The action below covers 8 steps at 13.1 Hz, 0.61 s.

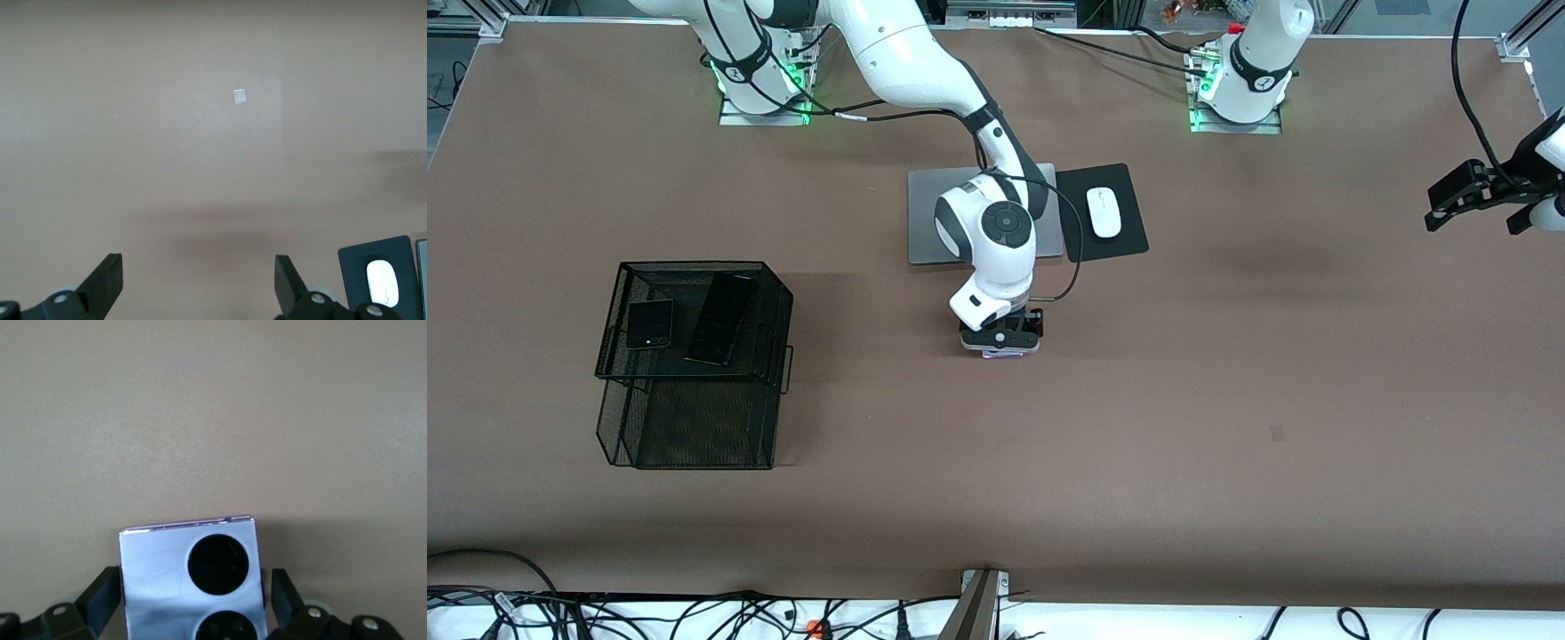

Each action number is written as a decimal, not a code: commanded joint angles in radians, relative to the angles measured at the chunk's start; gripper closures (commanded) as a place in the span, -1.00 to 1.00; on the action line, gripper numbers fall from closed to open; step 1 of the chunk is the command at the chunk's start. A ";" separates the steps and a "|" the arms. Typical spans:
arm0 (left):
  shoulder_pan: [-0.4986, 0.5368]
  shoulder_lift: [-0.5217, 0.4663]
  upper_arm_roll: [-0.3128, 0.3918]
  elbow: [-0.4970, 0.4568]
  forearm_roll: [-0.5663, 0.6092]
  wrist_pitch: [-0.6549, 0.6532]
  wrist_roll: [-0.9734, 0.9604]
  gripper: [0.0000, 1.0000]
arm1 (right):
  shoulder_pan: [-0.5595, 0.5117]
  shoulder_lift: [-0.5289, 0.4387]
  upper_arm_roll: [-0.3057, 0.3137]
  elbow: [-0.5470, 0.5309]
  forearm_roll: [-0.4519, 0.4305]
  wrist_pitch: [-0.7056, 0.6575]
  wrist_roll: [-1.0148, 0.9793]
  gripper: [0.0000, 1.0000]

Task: Place phones with both arms
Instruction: 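Grasp the white phone with the right gripper while the left gripper returns to rest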

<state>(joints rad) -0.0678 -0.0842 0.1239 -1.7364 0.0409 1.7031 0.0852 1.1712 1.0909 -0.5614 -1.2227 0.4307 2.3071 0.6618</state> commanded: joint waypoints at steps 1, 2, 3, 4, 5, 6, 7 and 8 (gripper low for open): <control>-0.013 -0.017 0.006 -0.014 0.025 0.006 0.013 -1.00 | -0.008 -0.006 0.021 -0.008 0.003 0.017 -0.031 -0.99; -0.015 -0.017 0.006 -0.014 0.025 0.006 0.013 -1.00 | -0.010 -0.008 0.023 -0.008 0.005 0.017 -0.031 -0.55; -0.015 -0.017 0.005 -0.014 0.025 0.006 0.011 -1.00 | -0.008 -0.008 0.021 -0.008 0.003 0.017 -0.034 0.16; -0.013 -0.012 0.005 -0.015 0.019 0.006 0.011 -1.00 | -0.010 -0.014 0.021 -0.008 0.005 0.015 -0.037 0.61; -0.013 -0.006 0.006 -0.015 0.014 0.006 0.013 -1.00 | -0.010 -0.017 0.021 -0.008 0.005 0.011 -0.041 0.75; -0.015 -0.006 0.003 -0.014 0.026 0.006 0.011 -1.00 | -0.015 -0.020 0.021 -0.006 0.006 0.006 -0.041 0.95; -0.006 -0.006 0.006 -0.015 0.022 0.003 0.013 -1.00 | -0.018 -0.032 0.021 -0.006 0.008 0.002 -0.041 1.00; -0.004 -0.006 0.006 -0.014 0.022 0.004 0.013 -1.00 | -0.024 -0.045 0.018 0.000 0.008 -0.024 -0.041 1.00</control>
<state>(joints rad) -0.0691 -0.0830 0.1242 -1.7438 0.0409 1.7030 0.0853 1.1660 1.0861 -0.5537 -1.2210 0.4310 2.3093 0.6470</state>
